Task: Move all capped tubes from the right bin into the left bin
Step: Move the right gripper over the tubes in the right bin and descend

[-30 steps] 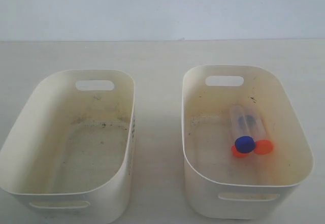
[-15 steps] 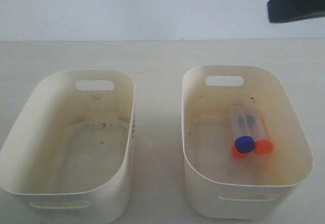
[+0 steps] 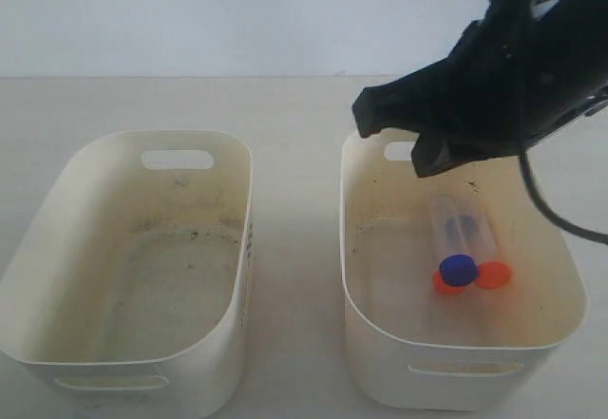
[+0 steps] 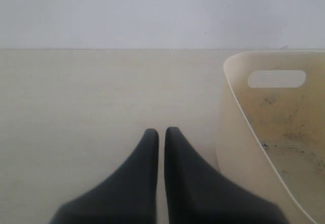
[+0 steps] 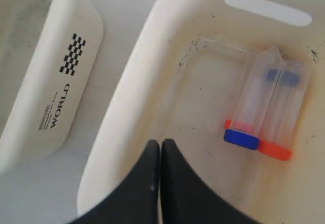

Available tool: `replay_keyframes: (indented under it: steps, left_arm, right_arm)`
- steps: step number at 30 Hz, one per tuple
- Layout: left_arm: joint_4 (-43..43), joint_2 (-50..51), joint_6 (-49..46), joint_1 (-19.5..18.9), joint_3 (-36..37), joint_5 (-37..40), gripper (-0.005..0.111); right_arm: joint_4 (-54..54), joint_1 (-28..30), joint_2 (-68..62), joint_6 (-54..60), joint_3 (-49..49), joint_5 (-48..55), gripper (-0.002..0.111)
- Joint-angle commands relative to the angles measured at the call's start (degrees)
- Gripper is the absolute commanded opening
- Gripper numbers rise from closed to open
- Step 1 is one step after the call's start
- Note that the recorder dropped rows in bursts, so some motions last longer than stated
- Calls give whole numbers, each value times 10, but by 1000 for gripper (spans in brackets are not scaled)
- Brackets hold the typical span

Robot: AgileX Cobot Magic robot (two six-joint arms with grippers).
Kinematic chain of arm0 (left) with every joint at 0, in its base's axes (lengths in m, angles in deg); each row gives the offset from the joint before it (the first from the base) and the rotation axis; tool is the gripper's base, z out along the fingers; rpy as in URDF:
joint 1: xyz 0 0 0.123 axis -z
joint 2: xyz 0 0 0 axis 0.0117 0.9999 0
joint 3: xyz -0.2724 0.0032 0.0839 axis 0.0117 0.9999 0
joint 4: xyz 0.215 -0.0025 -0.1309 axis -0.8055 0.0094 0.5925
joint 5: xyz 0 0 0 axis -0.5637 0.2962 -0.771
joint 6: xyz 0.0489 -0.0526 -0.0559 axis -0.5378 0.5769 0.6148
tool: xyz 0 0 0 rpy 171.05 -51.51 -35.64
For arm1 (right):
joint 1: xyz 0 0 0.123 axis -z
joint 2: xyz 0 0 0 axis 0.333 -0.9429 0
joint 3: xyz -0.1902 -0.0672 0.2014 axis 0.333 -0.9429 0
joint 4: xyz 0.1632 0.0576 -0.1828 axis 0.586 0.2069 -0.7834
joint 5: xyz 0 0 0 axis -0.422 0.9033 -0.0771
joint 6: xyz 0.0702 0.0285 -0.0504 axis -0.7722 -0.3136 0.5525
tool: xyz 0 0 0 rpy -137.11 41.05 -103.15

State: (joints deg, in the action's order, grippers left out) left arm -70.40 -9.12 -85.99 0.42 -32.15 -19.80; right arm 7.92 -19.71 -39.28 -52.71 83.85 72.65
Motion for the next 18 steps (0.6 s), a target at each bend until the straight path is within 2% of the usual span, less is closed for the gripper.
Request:
replay_keyframes:
  steps: [1, 18]
  left_arm:
    - [5, -2, 1, 1, 2, 1, 4]
    - [5, -2, 1, 1, 2, 1, 4]
  right_arm:
    - [-8, -3, -26, -58, 3, -14, 0]
    - [21, 0, -124, -119, 3, 28, 0]
